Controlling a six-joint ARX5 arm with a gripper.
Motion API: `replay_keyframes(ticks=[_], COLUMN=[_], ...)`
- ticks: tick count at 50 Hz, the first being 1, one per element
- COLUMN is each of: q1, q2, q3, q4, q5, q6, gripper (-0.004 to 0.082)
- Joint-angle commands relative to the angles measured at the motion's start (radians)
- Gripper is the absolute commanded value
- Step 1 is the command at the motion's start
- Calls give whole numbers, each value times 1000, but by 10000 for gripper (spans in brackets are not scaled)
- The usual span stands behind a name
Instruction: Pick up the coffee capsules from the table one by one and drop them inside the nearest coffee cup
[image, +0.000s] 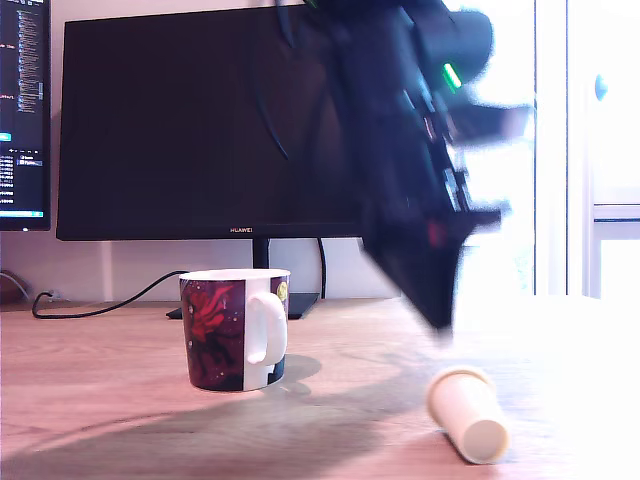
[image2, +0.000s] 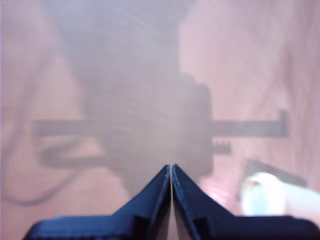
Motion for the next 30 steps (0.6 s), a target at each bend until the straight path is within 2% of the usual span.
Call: replay_keyframes(ticks=[1, 21, 30], q1=[-7, -20, -21], q2=[-55, -174, -263], q3=[-11, -26, -147], q4=[32, 85, 182], q5=[8, 74, 89], q6=[-28, -80, -112], gripper=[-21, -21, -21])
